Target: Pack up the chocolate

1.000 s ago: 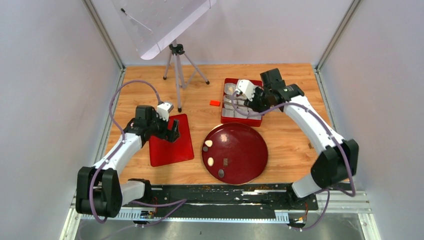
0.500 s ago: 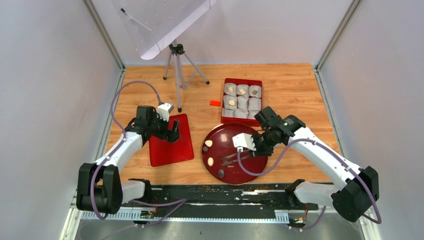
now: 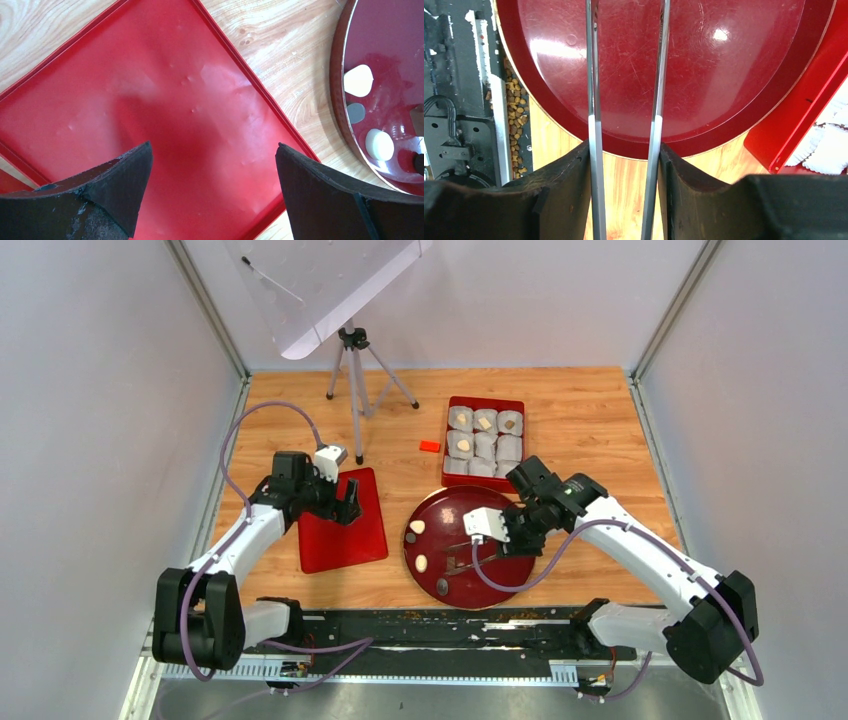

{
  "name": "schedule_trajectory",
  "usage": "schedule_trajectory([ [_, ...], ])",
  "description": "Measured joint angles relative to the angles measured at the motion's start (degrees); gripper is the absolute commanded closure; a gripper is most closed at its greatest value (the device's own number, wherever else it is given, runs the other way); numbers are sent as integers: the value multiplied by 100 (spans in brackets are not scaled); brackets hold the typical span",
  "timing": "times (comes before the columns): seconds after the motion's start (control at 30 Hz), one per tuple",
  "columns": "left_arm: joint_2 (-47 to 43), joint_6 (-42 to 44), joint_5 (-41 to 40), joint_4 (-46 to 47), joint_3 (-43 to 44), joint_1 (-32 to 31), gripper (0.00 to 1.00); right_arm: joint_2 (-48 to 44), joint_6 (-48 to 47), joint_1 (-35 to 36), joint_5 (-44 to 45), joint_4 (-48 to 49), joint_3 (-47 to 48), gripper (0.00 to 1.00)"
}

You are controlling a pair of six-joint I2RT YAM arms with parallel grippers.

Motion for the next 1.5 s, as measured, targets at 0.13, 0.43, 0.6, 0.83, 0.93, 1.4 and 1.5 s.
schedule_trajectory([
  [0.13,0,-26,7,2,0,0,0,-9,157,2,125,212,-146,51],
  [0.43,0,-63,39,2,0,0,0,-9,293,2,214,407,-328,63],
  [0.6,0,-63,39,4,0,0,0,-7,321,2,236,420,-387,84],
  [0.83,0,-68,39,7,0,0,0,9,411,2,306,345,-210,92],
  [0.93,0,-68,39,7,0,0,0,70,501,-28,323,339,157,94],
  [1.4,0,-85,81,9,0,0,0,772,1213,-1484,-59,627,1338,97],
  [1.5,0,-87,85,9,0,0,0,1058,1453,-1993,-122,874,1611,97],
])
